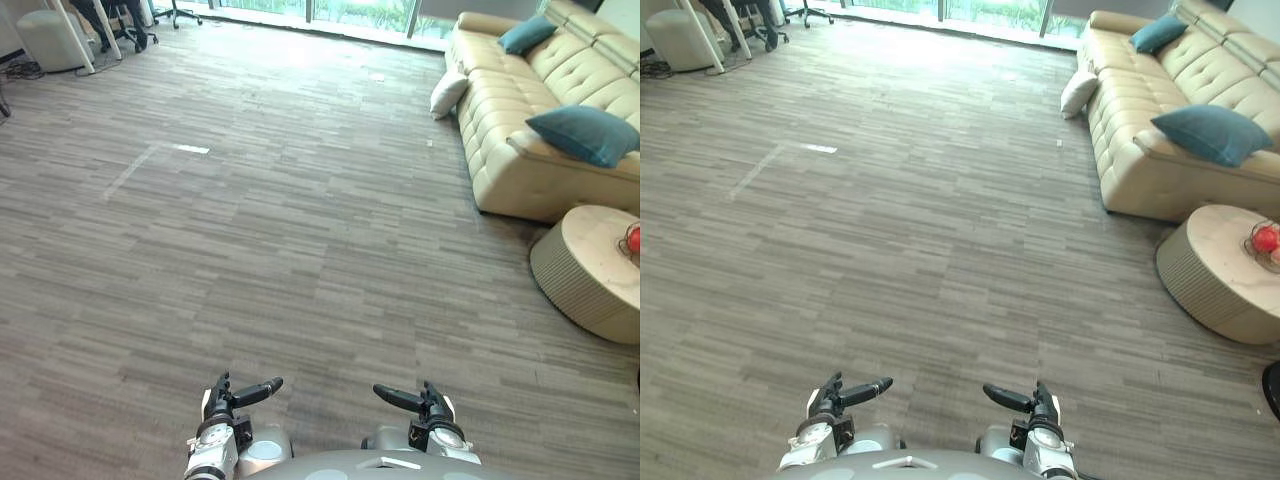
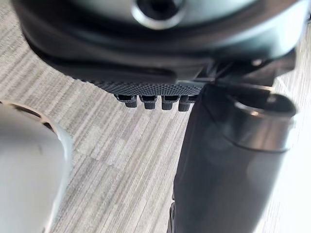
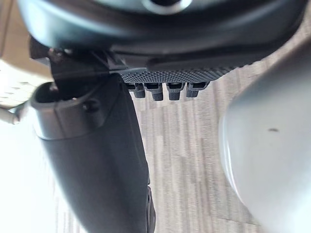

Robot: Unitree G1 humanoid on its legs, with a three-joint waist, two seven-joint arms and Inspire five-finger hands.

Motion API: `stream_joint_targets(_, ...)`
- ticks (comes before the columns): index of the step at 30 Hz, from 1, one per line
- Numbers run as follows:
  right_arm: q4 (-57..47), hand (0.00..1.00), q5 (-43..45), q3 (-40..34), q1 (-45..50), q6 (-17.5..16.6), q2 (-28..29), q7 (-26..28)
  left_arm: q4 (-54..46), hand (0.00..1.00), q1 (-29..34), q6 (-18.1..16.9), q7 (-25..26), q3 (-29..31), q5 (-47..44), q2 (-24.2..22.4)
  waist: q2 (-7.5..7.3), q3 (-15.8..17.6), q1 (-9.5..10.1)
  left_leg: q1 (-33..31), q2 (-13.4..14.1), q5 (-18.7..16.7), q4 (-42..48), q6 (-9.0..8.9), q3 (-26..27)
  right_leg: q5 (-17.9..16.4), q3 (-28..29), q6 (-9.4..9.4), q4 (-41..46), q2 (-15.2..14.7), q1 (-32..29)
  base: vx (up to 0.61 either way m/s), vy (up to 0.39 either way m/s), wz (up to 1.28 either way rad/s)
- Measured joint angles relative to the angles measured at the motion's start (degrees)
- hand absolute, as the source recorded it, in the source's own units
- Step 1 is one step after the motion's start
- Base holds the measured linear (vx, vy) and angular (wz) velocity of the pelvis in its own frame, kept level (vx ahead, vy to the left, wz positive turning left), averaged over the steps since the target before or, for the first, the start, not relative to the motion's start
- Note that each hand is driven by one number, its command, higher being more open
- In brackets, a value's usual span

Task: Pick up cushions and gather them together orderly.

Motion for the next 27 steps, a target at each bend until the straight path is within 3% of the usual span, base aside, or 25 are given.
stream_joint_targets(1, -0.01, 1.0, -0.11, -0.32, -0.25, 0.1, -0.82, 0.1, 0.6, 1.0, 0.02, 0.03, 0.0, -0.22, 0.03, -0.38, 0.73, 0.29, -0.38, 3.82, 0.36, 0.0, -3.73, -0.02, 0.96, 0.33, -3.87, -0.45, -10.04, 0.44, -1.4, 0.7, -0.05, -0.03)
stream_joint_targets(3, 0.34, 1.0, -0.89, -0.54, -0.43, 0.39, -1.85, 0.2, 1.19, 1.0, 0.26, -0.02, -0.45, -1.83, 1.13, -0.24, 1.23, 0.52, -1.31, 8.53, 0.3, -0.16, -8.39, -0.31, 0.87, 4.51, -4.31, -1.55, -23.89, 2.23, -2.7, 0.72, -0.106, 0.21)
stream_joint_targets(4, 0.87, 1.0, -0.8, -0.92, -0.07, 0.67, -2.22, 0.34, 1.62, 1.0, 0.67, 0.0, -0.7, -1.97, 2.11, -0.2, 1.22, 0.52, -1.83, 10.68, 0.04, -0.33, -9.53, -0.74, 0.06, 10.18, -3.35, -3.81, -25.07, 2.72, -2.46, 0.65, -0.189, 0.27)
stream_joint_targets(5, 0.94, 1.0, -0.51, -1.39, -0.23, 0.8, -2.39, 0.32, 2.03, 1.0, 0.81, 0.02, -0.85, -2.06, 2.46, -0.53, 1.52, 0.11, -2.31, 12.05, 0.67, -0.07, -9.1, -1.29, -0.95, 11.84, -2.69, -8.66, -22.69, 3.37, -2.32, 0.66, -0.215, 0.1)
stream_joint_targets(7, 0.73, 1.0, -1.8, -1.73, -0.54, 0.72, -2.88, 0.4, 2.6, 1.0, 0.81, 0.06, -1.21, -2.07, 3.82, -1.66, 3.77, -0.45, -2.45, 9.46, 3.16, 1.46, -1.53, -4.14, -2.29, 6.68, -3.46, -9.32, -19.62, 4.43, -2.19, 0.67, -0.254, 0.04)
stream_joint_targets(8, 0.61, 1.0, -1.81, -1.7, -0.6, 0.87, -3.53, 0.7, 2.56, 1.0, 0.55, 0.04, -1.59, -1.59, 4.43, -1.99, 5.17, -0.4, -2.51, 5.04, 5.34, 3.4, 9.32, -6.71, -5.16, 4.44, -4.06, -9.51, -20.02, 5.75, -0.36, 0.76, -0.288, 0.11)
stream_joint_targets(9, 0.6, 1.0, -1.8, -1.71, -0.59, 0.97, -3.68, 0.75, 2.49, 1.0, 0.49, 0.04, -1.67, -1.45, 4.41, -2.13, 5.57, -0.31, -2.51, 3.48, 5.99, 4.35, 13.25, -7.58, -6.37, 3.97, -4.37, -9.54, -20.38, 6.17, 0.55, 0.6, -0.222, 0.07)
stream_joint_targets(10, 0.72, 1.0, -1.8, -1.79, -0.53, 1.4, -4.0, 0.81, 2.37, 1.0, 0.42, 0.04, -1.72, -0.98, 4.41, -2.43, 6.37, -0.14, -2.41, -1.1, 7.31, 8.78, 24.36, -9.54, -9.92, 2.72, -4.47, -9.78, -21.57, 7.59, 3.09, 0.65, -0.219, -0.11)
stream_joint_targets(11, 1.14, 1.0, -1.75, -1.58, -0.5, 1.89, -4.33, 0.64, 1.28, 1.0, 0.65, -0.05, -1.69, 1.13, 4.27, -2.94, 7.05, 0.57, -2.22, -8.23, 9.67, 9.74, 41.51, -11.19, -11.7, 1.33, -4.38, -10.18, -24.89, 10.45, 9.54, 0.42, -0.135, -0.16)
stream_joint_targets(12, 1.27, 1.0, -1.7, -0.99, -0.49, 1.89, -4.27, 0.46, 0.74, 1.0, 0.61, -0.08, -1.53, 1.47, 4.23, -2.88, 6.89, 0.82, -2.21, -10.58, 10.16, 9.29, 45.56, -10.69, -11.52, 0.98, -4.27, -10.27, -26.35, 11.02, 12.09, 0.41, -0.121, -0.24)
stream_joint_targets(13, 1.31, 1.0, -1.69, 0.3, -0.35, 1.9, -3.93, 0.23, -0.68, 1.0, 0.7, -0.18, -1.51, 1.4, 4.21, -2.73, 5.69, 1.23, -1.88, -14.46, 10.01, 8.14, 48.26, -9.79, -10.63, 0.51, -3.61, -10.1, -29.19, 11.58, 16.15, 0.36, -0.083, -0.41)
stream_joint_targets(15, 1.51, 1.0, -1.63, 2.36, -0.24, 1.89, -2.98, 0.17, -3.37, 1.0, 0.92, -0.69, -1.59, 1.27, 3.13, -2.23, 3.93, 1.04, -0.47, -22.86, 9.69, 5.96, 41.38, -6.36, -5.43, 0.45, -0.15, -9.73, -35.34, 12.43, 22.28, 0.53, -0.086, -0.64)
stream_joint_targets(16, 1.54, 1.0, -1.63, 2.91, -0.28, 1.92, -2.98, 0.18, -3.83, 1.0, 0.93, -0.78, -1.59, 1.37, 2.9, -2.28, 3.95, 1.02, -0.16, -24.67, 9.51, 5.64, 38.31, -5.83, -4.57, 0.4, 0.64, -9.6, -36.58, 12.61, 23.53, 0.47, 0.003, -0.74)
stream_joint_targets(18, 2.07, 1.0, -1.65, 4.18, -0.62, 2.02, -2.65, 0.07, -5.34, 1.0, 0.97, -1.51, -1.48, 3.55, 2.02, -3.66, 4.15, 1.38, 0.98, -28.78, 7.88, 5.58, 23.1, -5.29, -2.5, 0.02, 4.33, -8.54, -40.18, 12.67, 28.4, 0.5, 0.073, -0.78)
stream_joint_targets(20, 2.4, 1.0, -1.65, 4.38, -0.58, 2.0, -2.06, -0.04, -5.47, 1.0, 1.08, -1.96, -1.0, 3.85, 1.6, -3.78, 4.23, 1.39, 1.66, -30.06, 6.25, 7.72, 9.85, -6.0, -1.95, -1.1, 6.98, -7.1, -43.28, 12.16, 32.0, 0.59, 0.182, -0.76)
stream_joint_targets(21, 2.46, 1.0, -1.65, 5.18, -0.53, 2.02, -1.9, -0.2, -5.79, 1.0, 1.09, -1.98, -0.85, 4.42, 1.45, -4.15, 4.35, 1.35, 1.94, -31.0, 5.75, 10.52, 3.67, -5.42, -1.74, -2.74, 8.91, -5.99, -44.22, 11.73, 34.03, 0.7, 0.266, -0.79)
stream_joint_targets(22, 2.61, 1.0, -1.66, 5.57, -0.47, 2.03, -1.71, -0.25, -5.98, 1.0, 1.08, -1.98, -0.92, 4.77, 0.98, -4.15, 3.96, 1.28, 2.38, -31.05, 5.5, 13.63, 4.0, -4.39, -1.6, -3.76, 10.17, -5.49, -44.18, 11.06, 34.76, 0.66, 0.251, -0.97)
stream_joint_targets(23, 3.37, 1.0, -1.68, 5.88, -0.39, 2.08, -1.06, -0.34, -6.03, 1.0, 1.08, -1.95, -0.69, 4.52, 1.03, -3.52, 2.89, 0.05, 3.27, -30.8, 4.59, 17.19, 6.79, -2.5, -0.27, -4.66, 12.83, -4.58, -43.18, 9.01, 35.55, 0.68, 0.26, -0.69)
stream_joint_targets(24, 3.4, 1.0, -1.69, 5.83, -0.39, 2.08, -0.97, -0.33, -6.01, 1.0, 1.04, -1.92, -0.69, 4.54, 1.07, -3.47, 2.74, -0.09, 3.26, -30.84, 4.59, 17.12, 7.24, -2.34, -0.19, -4.71, 13.05, -4.41, -42.6, 8.71, 35.46, 0.7, 0.259, -0.75)
stream_joint_targets(25, 3.39, 1.0, -1.71, 5.62, -0.09, 2.09, 0.19, -0.25, -5.95, 1.0, 0.96, -1.9, -0.57, 4.59, 1.07, -2.61, 0.77, -0.63, 3.34, -30.07, 3.61, 13.86, 10.15, 0.29, 1.37, -5.16, 14.06, -3.01, -34.47, 6.15, 32.6, 0.68, 0.265, -0.37)
stream_joint_targets(26, 3.28, 1.0, -1.76, 5.25, 0.05, 2.02, 0.53, -0.1, -5.5, 1.0, 0.65, -1.69, -0.52, 4.28, 1.11, -1.7, -0.78, -0.48, 3.34, -27.62, 1.95, 10.71, 11.38, 1.46, 2.49, -3.99, 14.58, -0.68, -21.37, 4.02, 28.39, 0.66, 0.262, -0.31)
stream_joint_targets(27, 3.27, 1.0, -1.75, 5.03, 0.24, 2.04, 0.43, -0.09, -5.17, 1.0, 0.51, -1.52, -0.42, 3.99, 1.11, -1.39, -1.12, -0.54, 3.26, -26.67, 1.28, 9.36, 11.87, 1.64, 2.62, -2.11, 14.73, 1.78, -15.67, 3.21, 26.49, 0.64, 0.254, 0.06)
